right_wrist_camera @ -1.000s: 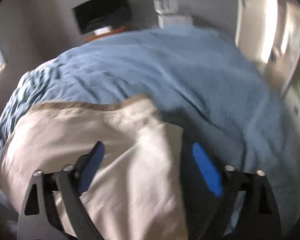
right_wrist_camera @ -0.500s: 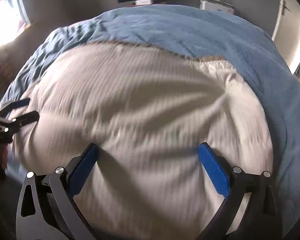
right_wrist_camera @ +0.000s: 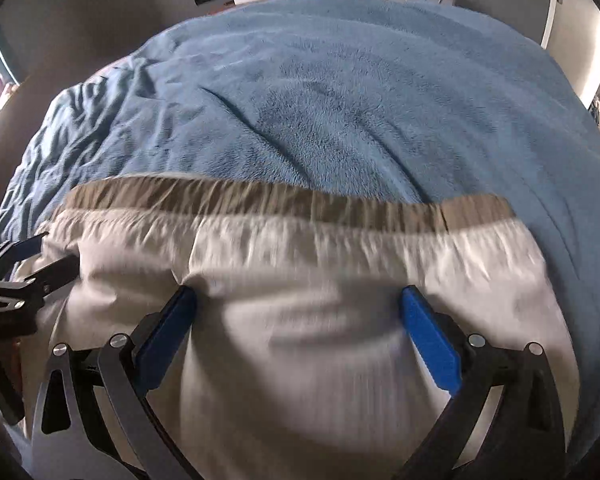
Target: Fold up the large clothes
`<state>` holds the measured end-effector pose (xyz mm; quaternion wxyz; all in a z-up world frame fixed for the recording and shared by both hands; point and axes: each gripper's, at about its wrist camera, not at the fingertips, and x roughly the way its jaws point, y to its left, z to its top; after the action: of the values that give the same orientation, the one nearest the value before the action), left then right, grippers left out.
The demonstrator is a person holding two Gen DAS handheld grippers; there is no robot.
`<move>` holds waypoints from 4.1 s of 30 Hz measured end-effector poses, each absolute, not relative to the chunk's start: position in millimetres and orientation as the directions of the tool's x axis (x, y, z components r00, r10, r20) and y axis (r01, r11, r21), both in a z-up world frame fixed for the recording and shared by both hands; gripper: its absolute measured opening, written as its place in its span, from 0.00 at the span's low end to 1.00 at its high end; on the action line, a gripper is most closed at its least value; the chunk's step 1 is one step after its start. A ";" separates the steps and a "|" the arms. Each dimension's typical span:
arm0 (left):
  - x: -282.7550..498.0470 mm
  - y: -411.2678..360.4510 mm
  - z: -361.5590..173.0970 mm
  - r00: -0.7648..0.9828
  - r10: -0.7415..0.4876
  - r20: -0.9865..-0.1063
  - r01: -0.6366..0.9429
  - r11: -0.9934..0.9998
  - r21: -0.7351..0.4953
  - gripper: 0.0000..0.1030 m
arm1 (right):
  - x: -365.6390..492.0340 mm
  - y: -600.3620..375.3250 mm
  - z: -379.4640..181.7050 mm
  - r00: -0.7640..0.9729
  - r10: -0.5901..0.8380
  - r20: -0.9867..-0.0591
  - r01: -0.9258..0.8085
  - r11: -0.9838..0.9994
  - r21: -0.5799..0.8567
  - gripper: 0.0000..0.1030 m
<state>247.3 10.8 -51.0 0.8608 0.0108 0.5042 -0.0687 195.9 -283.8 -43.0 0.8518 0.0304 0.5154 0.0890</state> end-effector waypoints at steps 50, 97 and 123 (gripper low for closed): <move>11.1 94.4 -41.8 0.452 -0.077 -0.889 -0.083 0.988 -0.128 0.95 | -39.8 -399.8 -22.1 0.507 0.010 -0.862 0.091 0.994 0.065 0.93; -77.6 13.7 -28.3 0.493 -0.020 -0.870 -0.005 1.000 -0.026 0.94 | -142.5 -319.2 -11.9 0.534 0.024 -0.845 -0.024 1.000 0.013 0.93; -78.1 14.6 -28.1 0.492 -0.018 -0.870 -0.007 1.000 -0.025 0.94 | -141.9 -319.4 -11.9 0.535 0.023 -0.844 -0.027 1.000 0.010 0.93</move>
<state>-78.1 14.6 -28.1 0.8638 -0.0125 0.5037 -0.0034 -141.9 -319.4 -11.9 0.8761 -0.0021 0.4819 0.0141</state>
